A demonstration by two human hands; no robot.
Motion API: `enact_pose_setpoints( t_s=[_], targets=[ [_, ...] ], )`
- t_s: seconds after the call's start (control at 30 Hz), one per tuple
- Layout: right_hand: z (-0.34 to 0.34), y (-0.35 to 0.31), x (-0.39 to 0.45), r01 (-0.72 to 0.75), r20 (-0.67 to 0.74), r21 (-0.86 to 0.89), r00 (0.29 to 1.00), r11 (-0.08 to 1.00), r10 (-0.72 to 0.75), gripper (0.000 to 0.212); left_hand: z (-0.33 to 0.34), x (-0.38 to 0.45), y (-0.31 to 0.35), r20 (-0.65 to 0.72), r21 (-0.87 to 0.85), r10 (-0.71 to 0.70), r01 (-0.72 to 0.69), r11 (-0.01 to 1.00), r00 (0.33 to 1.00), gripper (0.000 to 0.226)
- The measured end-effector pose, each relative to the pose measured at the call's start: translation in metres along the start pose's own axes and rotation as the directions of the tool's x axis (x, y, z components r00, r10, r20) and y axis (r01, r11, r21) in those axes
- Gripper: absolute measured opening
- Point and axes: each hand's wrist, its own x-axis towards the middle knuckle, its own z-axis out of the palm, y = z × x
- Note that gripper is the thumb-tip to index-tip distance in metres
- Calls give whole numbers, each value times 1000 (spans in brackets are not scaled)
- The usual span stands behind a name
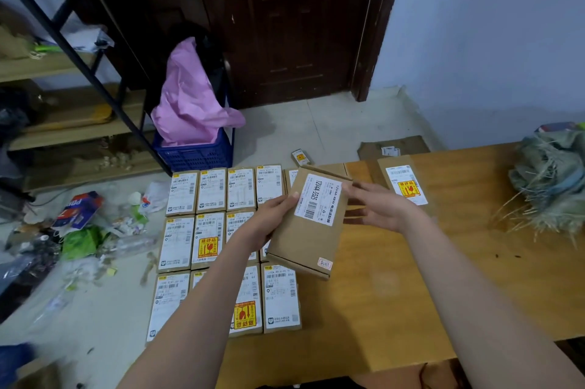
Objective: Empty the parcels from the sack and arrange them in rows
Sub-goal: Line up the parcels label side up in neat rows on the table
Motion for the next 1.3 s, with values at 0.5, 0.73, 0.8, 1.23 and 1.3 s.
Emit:
enact_pose_setpoints(
  t_s=[0.5, 0.73, 0.8, 1.23, 1.3],
  targets=[
    [4, 71, 26, -197, -124, 343, 960, 918, 252, 49, 47, 32, -59, -132, -601, -144, 36, 798, 981, 57],
    [-32, 75, 51, -57, -455, 224, 877, 973, 156, 38, 43, 45, -74, -428, 99, -14, 62, 993, 904, 62],
    [-46, 74, 60, -82, -511, 103, 850, 991, 124, 53, 33, 50, -80, -443, 464, 211, 21, 886, 871, 58],
    [-46, 84, 107, -186, -540, -165, 839, 969, 69, 55, -2, 72, -108, -190, 889, 226, 70, 453, 956, 73],
    [-43, 87, 112, -198, -547, -158, 833, 968, 81, 56, -4, 73, -108, -193, 886, 218, 74, 458, 957, 74]
  ],
)
